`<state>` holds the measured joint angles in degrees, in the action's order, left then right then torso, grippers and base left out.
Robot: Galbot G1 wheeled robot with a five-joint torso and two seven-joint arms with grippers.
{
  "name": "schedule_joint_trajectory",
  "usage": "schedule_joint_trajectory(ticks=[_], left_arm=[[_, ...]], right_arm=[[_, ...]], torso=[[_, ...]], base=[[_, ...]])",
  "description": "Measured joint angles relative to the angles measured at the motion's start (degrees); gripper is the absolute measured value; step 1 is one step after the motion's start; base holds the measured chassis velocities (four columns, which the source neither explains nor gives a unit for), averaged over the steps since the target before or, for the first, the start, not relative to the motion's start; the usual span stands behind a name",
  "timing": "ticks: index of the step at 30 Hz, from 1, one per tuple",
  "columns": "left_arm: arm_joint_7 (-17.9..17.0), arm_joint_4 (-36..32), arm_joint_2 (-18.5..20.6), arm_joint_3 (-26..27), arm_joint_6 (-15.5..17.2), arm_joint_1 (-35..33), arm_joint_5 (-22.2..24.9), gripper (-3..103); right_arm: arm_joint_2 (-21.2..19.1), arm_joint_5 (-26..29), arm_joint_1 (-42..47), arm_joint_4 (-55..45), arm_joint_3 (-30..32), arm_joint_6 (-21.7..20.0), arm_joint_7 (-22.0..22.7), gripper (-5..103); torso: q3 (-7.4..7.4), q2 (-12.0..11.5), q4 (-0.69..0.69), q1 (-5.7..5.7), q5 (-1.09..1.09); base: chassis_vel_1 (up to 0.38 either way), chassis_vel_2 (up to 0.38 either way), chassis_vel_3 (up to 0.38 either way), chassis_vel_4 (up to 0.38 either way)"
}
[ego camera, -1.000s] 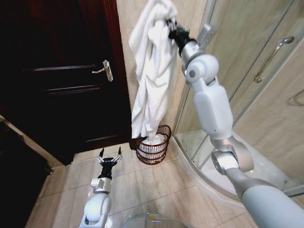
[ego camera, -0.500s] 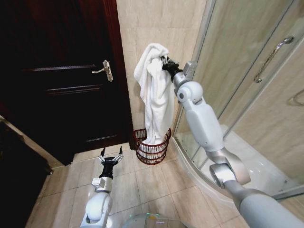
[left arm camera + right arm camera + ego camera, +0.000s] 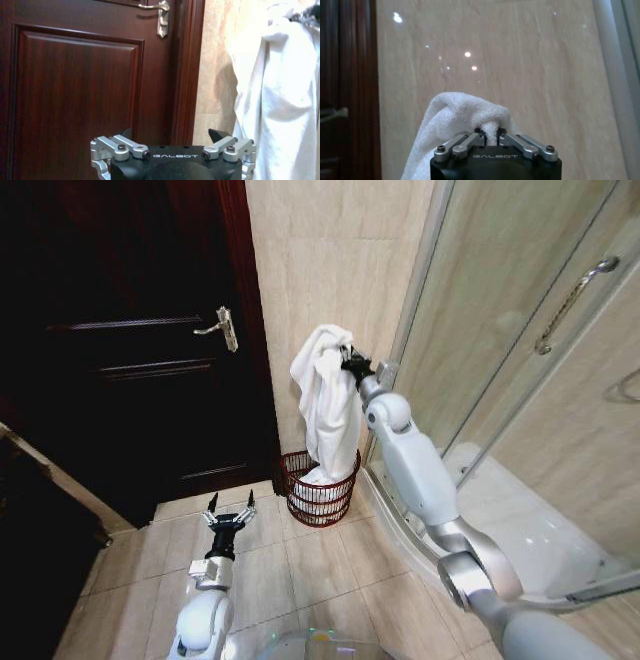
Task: Discard the used towel into the hamper.
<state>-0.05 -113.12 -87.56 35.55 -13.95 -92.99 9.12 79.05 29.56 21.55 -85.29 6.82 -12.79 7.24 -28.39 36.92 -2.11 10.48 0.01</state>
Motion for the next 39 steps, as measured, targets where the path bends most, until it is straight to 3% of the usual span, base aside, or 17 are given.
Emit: schedule_joint_trajectory(ticks=[12, 39], left_arm=[[0.0, 0.2, -0.4, -0.2, -0.3, -0.2, -0.4, 100], [0.0, -0.8, -1.1, 0.2, -1.8, -2.1, -0.6, 100]], right_arm=[[2.5, -1.4, -0.2, 5.8, 1.1, 3.5, -0.1, 11], [4.0, -2.3, 3.6, 9.8, 1.9, 4.1, -0.7, 11]], torso=[[1.68, -3.0, 0.0, -1.29, -0.01], [5.56, -9.5, -0.01, -3.94, -0.01]], base=[[0.0, 0.0, 0.0, 0.0], [0.0, 0.0, 0.0, 0.0]])
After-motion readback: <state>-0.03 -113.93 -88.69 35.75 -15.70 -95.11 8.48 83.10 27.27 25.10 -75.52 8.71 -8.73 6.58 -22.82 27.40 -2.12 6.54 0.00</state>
